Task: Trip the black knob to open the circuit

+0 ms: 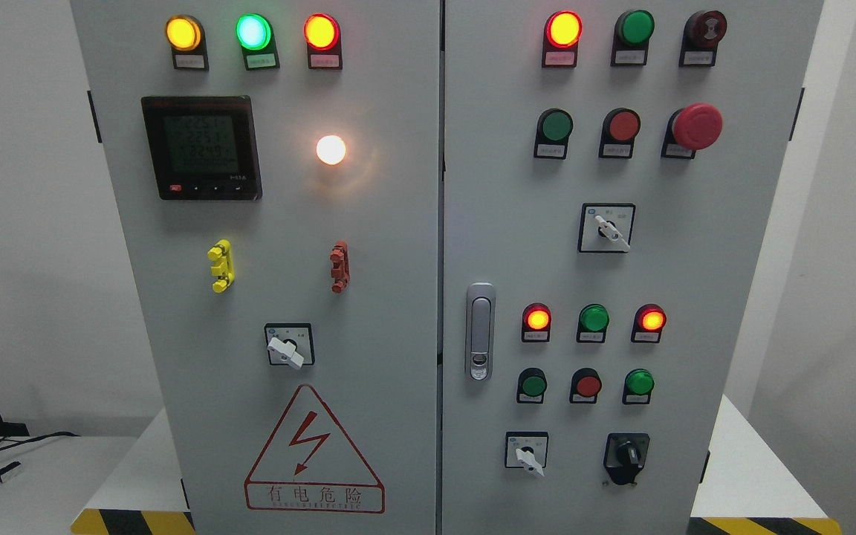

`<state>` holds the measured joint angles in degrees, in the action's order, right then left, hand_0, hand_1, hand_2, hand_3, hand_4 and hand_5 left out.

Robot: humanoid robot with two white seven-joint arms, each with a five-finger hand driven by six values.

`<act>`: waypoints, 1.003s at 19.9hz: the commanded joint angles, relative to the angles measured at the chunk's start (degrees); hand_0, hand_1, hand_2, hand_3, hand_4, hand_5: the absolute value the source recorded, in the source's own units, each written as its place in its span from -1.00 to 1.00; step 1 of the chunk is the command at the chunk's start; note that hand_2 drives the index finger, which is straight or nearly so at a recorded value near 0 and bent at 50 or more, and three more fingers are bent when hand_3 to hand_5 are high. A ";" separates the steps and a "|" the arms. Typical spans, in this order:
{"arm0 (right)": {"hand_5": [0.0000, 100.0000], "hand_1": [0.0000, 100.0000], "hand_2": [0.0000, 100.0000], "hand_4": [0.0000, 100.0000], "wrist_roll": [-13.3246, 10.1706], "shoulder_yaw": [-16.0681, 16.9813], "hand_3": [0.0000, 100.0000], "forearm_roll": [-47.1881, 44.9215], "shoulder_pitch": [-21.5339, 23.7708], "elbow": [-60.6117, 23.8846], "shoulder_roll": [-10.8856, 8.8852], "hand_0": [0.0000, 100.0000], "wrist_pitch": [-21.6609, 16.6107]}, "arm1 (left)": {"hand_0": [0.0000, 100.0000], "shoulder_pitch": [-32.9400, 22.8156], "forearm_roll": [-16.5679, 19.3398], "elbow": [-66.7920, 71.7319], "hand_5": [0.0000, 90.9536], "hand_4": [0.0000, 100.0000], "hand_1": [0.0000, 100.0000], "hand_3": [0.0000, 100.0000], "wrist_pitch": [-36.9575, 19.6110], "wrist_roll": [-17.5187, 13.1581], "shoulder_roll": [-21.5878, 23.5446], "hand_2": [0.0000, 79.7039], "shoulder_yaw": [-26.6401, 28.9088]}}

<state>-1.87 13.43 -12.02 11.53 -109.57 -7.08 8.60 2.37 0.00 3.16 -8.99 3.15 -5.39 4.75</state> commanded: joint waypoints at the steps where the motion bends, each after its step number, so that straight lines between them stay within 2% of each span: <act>1: 0.86 0.17 -0.22 1.00 -0.06 -0.77 1.00 0.42 -2.91 2.16 -0.04 -0.42 0.27 | -0.76 0.00 1.76 0.00 -1.00 -1.00 -0.22 -1.00 0.02 0.01 0.03 -1.00 0.00; 5: 0.87 0.31 -0.22 1.00 -0.06 -1.12 1.00 0.59 -5.63 2.86 -0.12 -0.42 1.94 | -0.76 0.00 1.76 0.00 -1.00 -1.00 -0.22 -1.00 0.02 0.01 0.03 -1.00 0.00; 11: 0.88 0.46 -0.21 1.00 -0.59 -2.53 1.00 2.00 -8.71 4.97 -0.12 -0.45 2.29 | -0.76 0.00 1.76 0.00 -1.00 -1.00 -0.22 -1.00 0.02 0.01 0.03 -1.00 0.00; 14: 0.88 0.47 -0.20 1.00 -0.68 -4.63 1.00 2.52 -11.08 6.38 0.14 -0.45 3.26 | -0.76 0.00 1.76 0.00 -1.00 -1.00 -0.22 -1.00 0.02 0.01 -0.06 -1.00 0.00; 20: 0.89 0.48 -0.17 1.00 -1.12 -6.30 1.00 2.88 -12.49 7.26 0.05 -0.47 3.61 | -0.76 0.00 1.76 0.00 -1.00 -1.00 -0.22 -1.00 0.02 0.01 0.03 -1.00 0.00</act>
<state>-2.84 10.27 -9.62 1.31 -104.81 -7.10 12.07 2.37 0.00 3.16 -8.99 3.15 -5.39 4.75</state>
